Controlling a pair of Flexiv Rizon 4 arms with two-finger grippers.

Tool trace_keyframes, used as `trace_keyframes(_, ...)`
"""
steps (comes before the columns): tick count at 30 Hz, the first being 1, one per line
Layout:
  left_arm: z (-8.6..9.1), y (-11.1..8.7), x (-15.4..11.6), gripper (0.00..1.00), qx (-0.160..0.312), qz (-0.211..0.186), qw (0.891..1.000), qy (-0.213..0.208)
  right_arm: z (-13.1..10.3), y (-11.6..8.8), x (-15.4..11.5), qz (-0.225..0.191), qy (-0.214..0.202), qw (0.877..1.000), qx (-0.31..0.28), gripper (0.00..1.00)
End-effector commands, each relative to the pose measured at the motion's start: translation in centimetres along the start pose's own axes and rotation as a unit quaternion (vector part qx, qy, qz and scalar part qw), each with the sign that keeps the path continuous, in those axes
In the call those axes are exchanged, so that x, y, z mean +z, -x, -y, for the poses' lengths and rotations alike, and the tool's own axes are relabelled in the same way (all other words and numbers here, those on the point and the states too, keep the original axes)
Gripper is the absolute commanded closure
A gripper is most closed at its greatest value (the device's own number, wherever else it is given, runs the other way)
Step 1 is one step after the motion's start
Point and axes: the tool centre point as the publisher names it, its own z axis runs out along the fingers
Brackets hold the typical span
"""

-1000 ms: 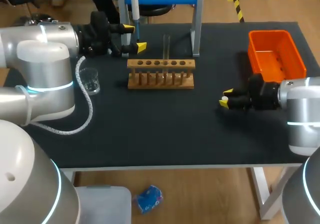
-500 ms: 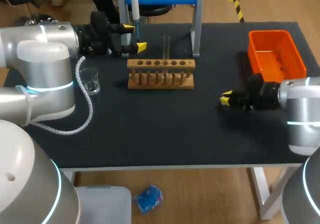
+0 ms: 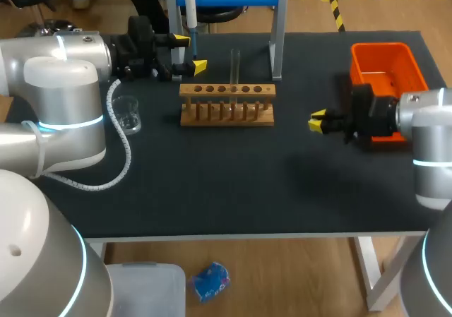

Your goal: Invert the test tube, pick up the pipette, mount the tip to pipette, aspirate from beaker and dispense into the tube, eject the tip, return the pipette, and cap with the stopper.

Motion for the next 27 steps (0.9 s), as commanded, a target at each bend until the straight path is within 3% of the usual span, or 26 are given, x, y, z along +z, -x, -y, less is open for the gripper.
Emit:
trace_keyframes(1, -0.1, -0.1, 0.1, 0.00, 0.001, 0.003, 1.000, -0.002, -4.8, -0.3, -1.9, -0.011, -0.032, 0.999, -0.003, 1.00)
trace_keyframes(6, -0.1, -0.1, 0.1, 0.00, 0.001, 0.003, 1.000, -0.002, -9.7, 0.0, -2.0, -0.010, -0.040, 0.999, -0.018, 1.00)
trace_keyframes(27, -0.1, -0.1, 0.1, 0.00, 0.001, 0.003, 1.000, -0.002, -9.7, 0.0, -2.0, -0.010, -0.040, 0.999, -0.018, 1.00)
